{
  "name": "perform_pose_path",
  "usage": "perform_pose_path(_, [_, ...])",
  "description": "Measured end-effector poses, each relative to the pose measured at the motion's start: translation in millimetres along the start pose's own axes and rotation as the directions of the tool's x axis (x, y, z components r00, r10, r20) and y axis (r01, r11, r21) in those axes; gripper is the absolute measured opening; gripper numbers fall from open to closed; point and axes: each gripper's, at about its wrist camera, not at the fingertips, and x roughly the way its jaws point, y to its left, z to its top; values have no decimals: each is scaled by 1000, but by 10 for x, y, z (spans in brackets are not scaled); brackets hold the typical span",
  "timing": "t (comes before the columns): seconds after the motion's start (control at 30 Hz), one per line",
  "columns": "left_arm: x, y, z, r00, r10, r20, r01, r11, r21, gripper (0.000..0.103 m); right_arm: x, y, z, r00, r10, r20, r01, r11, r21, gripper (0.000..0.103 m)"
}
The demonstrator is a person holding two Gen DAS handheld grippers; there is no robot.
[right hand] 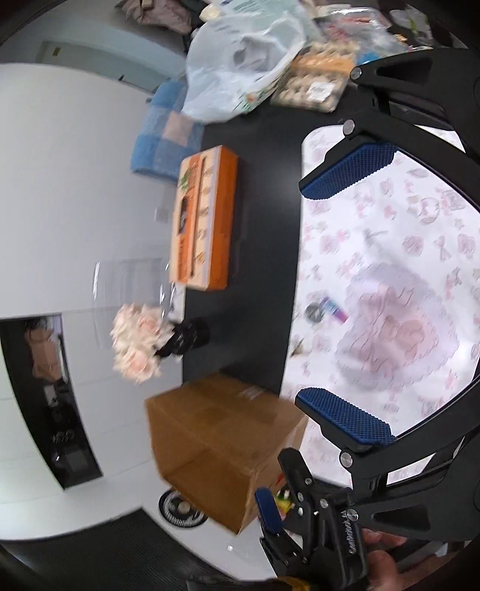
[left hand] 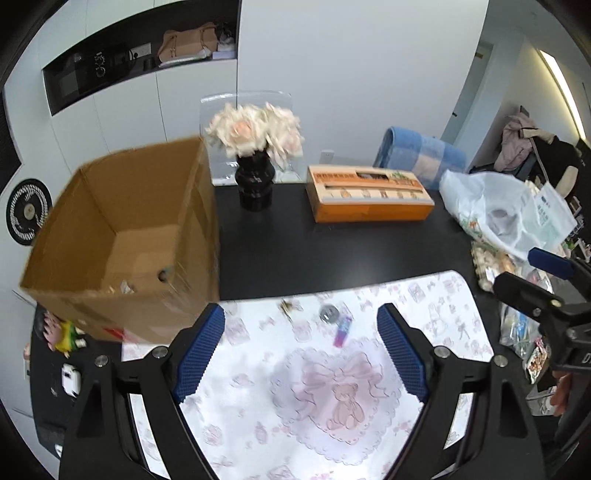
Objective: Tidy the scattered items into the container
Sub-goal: 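Move both tools back over the mat toward the remaining items, then grasp the gold binder clip with the left tool while the right tool grasps the pink-blue bottle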
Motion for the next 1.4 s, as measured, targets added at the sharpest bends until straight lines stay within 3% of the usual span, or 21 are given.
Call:
perform_pose_path(0.17, [246,-69,-324,998,-23,-52,21,999,-41,83,153,-22,-298,999,1,-42,-1,1000,7,103])
perform_pose_path(0.57, [739,-23,-693,993,46,-111,-55,995,-78,82,664,-51,-581,994,17,-111,-10,998,56,103])
perform_pose_path(0.67, [923,2,-714,990,55,-130,-65,995,-72,70,873,-64,-648,989,32,-142,-22,997,69,103])
perform_pose_path(0.93, [1527,156,-639,979,19,-203,-43,993,-112,70,1438,-28,-766,975,38,-218,-27,998,57,103])
perform_pose_path(1.03, [1732,172,-553,973,30,-228,-54,993,-103,57,1644,-11,-789,969,51,-242,-39,998,53,103])
perform_pose_path(1.2, [2051,163,-475,965,47,-257,-67,995,-69,57,1975,26,-808,959,63,-275,-52,997,50,102])
perform_pose_path(1.23, [2111,175,-471,964,44,-264,-65,995,-72,54,2034,38,-807,958,64,-280,-52,997,48,101])
perform_pose_path(1.27, [2171,187,-468,962,41,-271,-64,995,-76,45,2098,58,-806,956,62,-286,-52,998,42,100])
perform_pose_path(1.4, [2387,222,-460,953,45,-298,-68,995,-68,41,2353,131,-817,951,60,-303,-55,998,25,97])
